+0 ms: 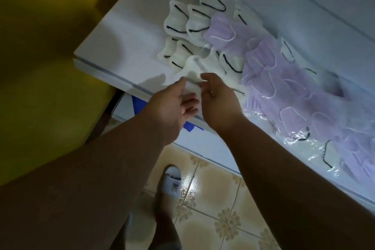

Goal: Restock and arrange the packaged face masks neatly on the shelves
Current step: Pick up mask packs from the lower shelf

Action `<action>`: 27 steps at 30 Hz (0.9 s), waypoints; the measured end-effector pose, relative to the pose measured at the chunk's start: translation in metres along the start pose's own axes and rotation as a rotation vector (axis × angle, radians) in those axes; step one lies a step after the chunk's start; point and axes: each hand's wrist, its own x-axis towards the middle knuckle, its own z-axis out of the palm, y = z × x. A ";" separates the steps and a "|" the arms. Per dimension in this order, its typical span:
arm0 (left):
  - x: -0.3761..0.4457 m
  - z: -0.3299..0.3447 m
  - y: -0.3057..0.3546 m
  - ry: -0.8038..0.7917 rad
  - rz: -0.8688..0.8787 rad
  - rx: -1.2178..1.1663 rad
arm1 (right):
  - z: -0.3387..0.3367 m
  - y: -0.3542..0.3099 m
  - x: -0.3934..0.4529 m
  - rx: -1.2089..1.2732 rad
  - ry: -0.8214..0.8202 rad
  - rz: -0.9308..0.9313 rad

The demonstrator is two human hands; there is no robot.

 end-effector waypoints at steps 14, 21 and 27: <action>0.009 -0.010 -0.011 0.343 0.016 0.406 | 0.014 0.004 0.012 -0.020 0.020 -0.098; 0.010 -0.017 -0.031 0.355 -0.152 0.108 | 0.020 0.013 0.012 -0.160 0.138 -0.082; 0.012 -0.030 -0.042 0.360 -0.046 0.148 | 0.020 -0.002 -0.006 0.183 0.028 -0.071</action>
